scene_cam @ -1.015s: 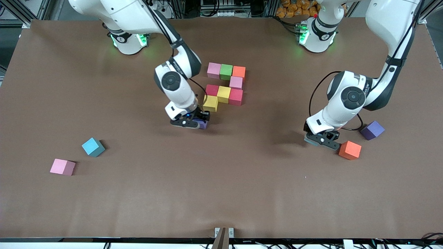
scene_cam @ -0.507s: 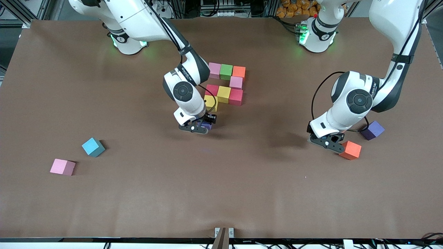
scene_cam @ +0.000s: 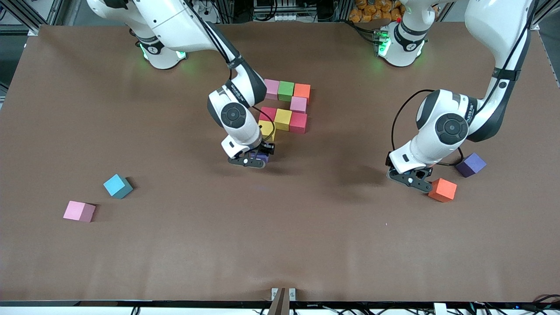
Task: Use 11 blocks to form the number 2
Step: 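Carry the purple cube to the figure with the right gripper, then lower and release the purple cube below the yellow cube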
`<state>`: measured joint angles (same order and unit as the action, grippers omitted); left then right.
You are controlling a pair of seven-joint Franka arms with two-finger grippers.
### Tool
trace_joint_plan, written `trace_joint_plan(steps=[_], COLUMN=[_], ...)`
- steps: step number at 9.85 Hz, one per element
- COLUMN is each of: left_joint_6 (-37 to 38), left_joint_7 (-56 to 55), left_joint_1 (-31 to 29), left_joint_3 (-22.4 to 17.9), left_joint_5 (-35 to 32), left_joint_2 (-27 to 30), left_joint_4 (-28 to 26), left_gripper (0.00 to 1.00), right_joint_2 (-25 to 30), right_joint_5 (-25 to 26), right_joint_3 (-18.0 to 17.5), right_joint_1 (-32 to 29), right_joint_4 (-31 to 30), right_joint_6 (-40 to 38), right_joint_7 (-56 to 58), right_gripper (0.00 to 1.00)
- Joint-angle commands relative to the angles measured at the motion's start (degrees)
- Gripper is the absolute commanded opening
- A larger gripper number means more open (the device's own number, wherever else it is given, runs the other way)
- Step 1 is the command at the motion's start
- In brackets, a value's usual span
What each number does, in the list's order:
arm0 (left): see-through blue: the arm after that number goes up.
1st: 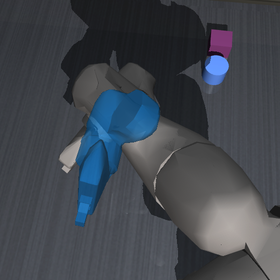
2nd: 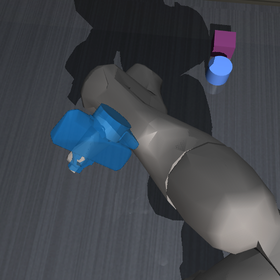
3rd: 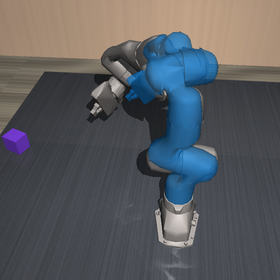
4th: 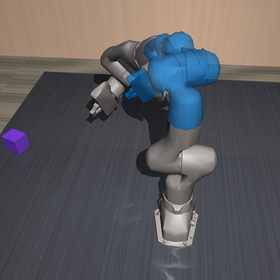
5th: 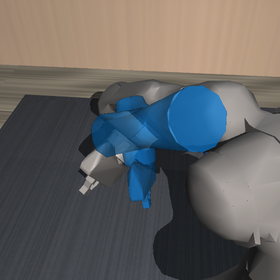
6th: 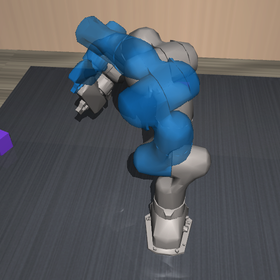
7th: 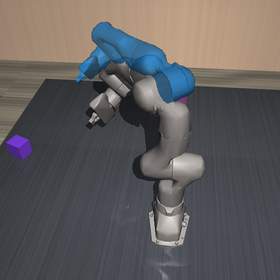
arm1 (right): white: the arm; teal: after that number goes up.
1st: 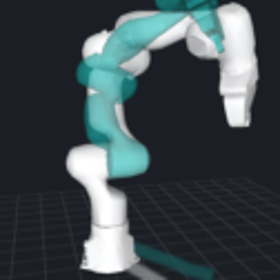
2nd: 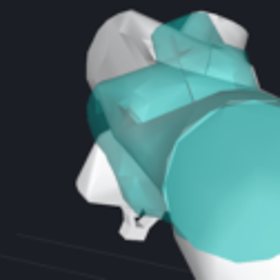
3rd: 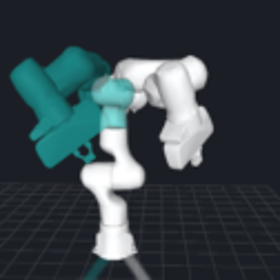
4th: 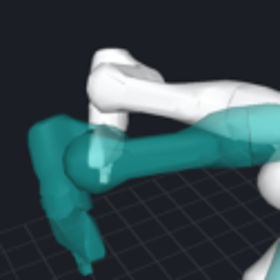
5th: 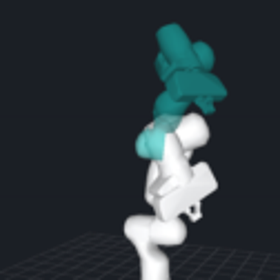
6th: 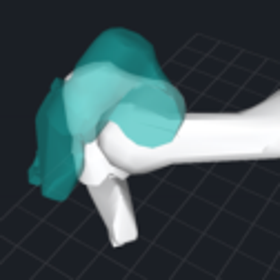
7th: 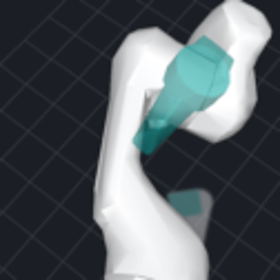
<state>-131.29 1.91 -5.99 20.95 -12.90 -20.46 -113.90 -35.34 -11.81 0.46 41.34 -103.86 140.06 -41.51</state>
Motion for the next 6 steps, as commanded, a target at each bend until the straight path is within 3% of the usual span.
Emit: trace_joint_plan(steps=[1,6], left_joint_6=[1.65,1.65], left_joint_7=[-0.59,-0.59], left_joint_1=[0.54,0.54], left_joint_3=[0.06,0.23], left_joint_5=[1.38,1.38], left_joint_2=[0.69,0.69], left_joint_4=[0.35,0.44], left_gripper=[0.0,0.0], right_joint_2=[-2.37,-2.1], right_joint_5=[-0.93,-1.02], right_joint_3=[-0.46,-0.46], right_joint_1=[0.93,0.93], right_joint_4=[1.21,0.59], right_joint_6=[-1.45,-2.95], right_joint_7=[1.34,5.39], right_gripper=[0.2,0.19])
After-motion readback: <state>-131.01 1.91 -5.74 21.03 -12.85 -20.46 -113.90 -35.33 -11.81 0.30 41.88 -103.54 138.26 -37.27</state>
